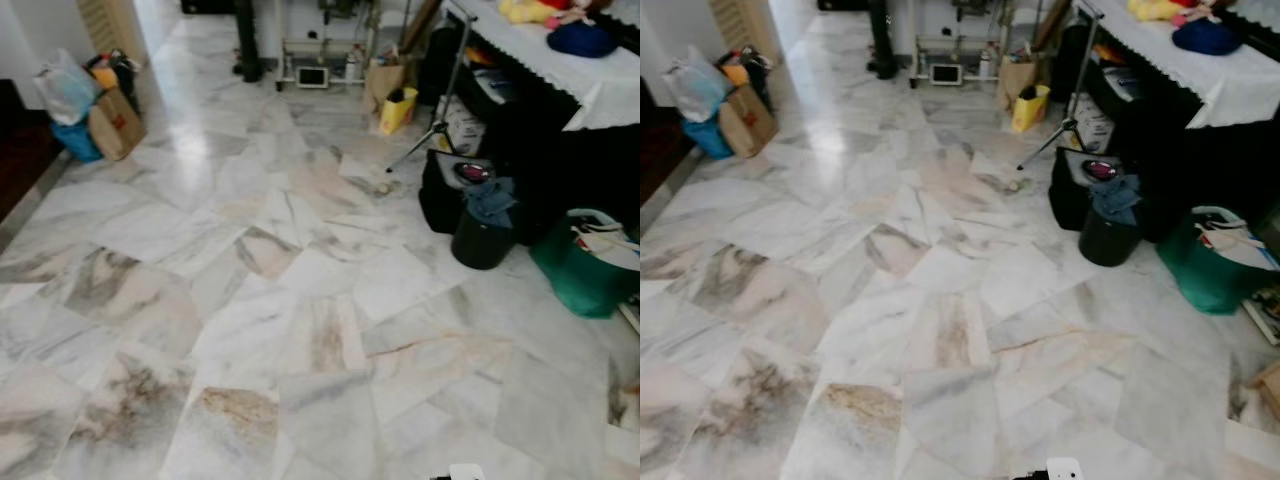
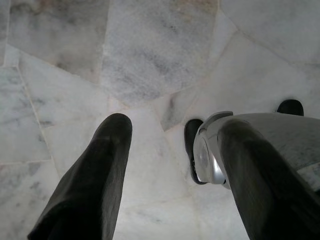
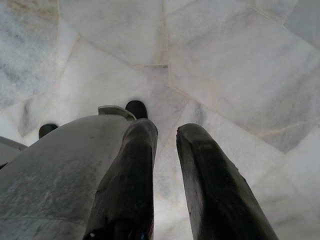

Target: Hang keys on a hook

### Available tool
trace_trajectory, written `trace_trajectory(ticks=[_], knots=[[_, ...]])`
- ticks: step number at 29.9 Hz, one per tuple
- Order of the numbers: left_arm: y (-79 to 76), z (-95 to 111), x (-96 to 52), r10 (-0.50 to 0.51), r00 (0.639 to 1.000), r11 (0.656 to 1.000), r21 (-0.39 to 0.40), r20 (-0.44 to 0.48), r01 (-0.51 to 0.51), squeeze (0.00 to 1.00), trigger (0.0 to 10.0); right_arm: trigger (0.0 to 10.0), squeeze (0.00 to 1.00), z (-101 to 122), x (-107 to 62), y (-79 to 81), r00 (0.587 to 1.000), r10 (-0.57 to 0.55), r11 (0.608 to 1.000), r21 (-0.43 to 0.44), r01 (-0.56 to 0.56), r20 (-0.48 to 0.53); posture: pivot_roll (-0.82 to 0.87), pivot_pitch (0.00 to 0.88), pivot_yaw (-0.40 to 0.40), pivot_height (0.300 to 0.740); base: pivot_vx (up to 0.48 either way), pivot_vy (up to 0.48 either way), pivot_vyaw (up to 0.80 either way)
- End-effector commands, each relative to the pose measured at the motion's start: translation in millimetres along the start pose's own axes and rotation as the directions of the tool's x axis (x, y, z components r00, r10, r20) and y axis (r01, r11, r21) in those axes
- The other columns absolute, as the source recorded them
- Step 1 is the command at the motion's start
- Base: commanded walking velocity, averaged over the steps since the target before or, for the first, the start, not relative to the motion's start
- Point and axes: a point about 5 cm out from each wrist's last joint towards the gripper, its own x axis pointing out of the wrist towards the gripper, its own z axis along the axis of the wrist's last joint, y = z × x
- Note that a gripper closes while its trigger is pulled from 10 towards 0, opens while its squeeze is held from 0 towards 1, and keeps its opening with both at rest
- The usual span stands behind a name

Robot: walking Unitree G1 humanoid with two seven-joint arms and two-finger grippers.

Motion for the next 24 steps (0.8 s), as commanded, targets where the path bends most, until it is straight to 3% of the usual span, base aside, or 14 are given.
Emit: trace_trajectory(ticks=[1,16,24], knots=[[2.7,-7.9,-2.3,0.014,0.999,1.000,-0.007,-0.034,-0.014,0.00,10.0,10.0,0.00,-4.8,-0.7,-0.3,1.000,-0.005,1.000,0.011,0.005,-0.013,0.12,0.000,-0.024,0.736,0.000,0.000,-0.77],[17.1,-4.5,-2.0,0.008,0.999,0.997,0.076,-0.036,-0.005,0.00,10.0,10.0,0.00,-5.1,1.4,12.0,1.000,0.010,0.999,0.044,-0.010,-0.004,0.05,0.000,0.013,0.736,0.000,0.000,-0.77],[9.2,-3.1,-0.8,0.001,1.000,0.999,0.053,-0.030,0.000,0.00,10.0,10.0,0.00,-1.9,0.7,3.6,1.000,-0.013,1.000,-0.015,0.013,-0.010,0.08,0.000,0.008,0.736,0.000,0.000,-0.77]])
